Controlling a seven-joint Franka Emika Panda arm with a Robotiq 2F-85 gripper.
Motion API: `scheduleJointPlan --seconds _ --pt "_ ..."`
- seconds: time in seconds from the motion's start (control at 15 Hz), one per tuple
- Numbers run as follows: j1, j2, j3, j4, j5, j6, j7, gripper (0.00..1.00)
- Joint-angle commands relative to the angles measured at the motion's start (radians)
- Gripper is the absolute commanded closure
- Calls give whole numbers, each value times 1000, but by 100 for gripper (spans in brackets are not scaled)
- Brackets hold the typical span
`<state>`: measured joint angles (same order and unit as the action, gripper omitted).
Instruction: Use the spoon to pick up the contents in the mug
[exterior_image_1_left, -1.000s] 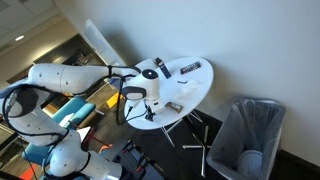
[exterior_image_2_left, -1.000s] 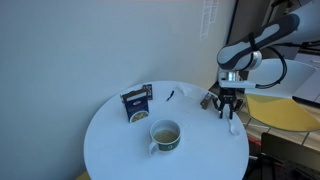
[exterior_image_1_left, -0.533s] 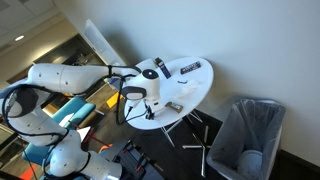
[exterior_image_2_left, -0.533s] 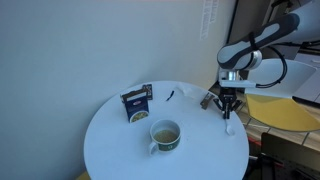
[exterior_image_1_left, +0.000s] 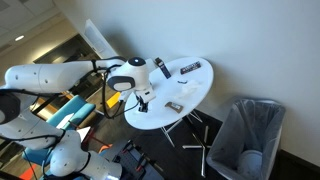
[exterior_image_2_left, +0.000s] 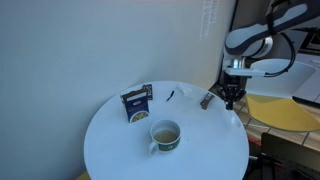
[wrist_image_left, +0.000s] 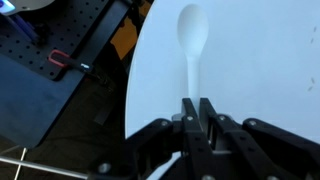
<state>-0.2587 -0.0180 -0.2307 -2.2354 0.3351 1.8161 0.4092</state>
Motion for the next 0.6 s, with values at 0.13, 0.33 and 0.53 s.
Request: scheduleJointPlan --seconds 0.13,0.33,0.53 --pt "27 -226 50 41 -131 -71 69 97" --pt "39 -277 108 85 -181 -29 126 97" --pt "39 -288 117 79 -175 -26 90 97"
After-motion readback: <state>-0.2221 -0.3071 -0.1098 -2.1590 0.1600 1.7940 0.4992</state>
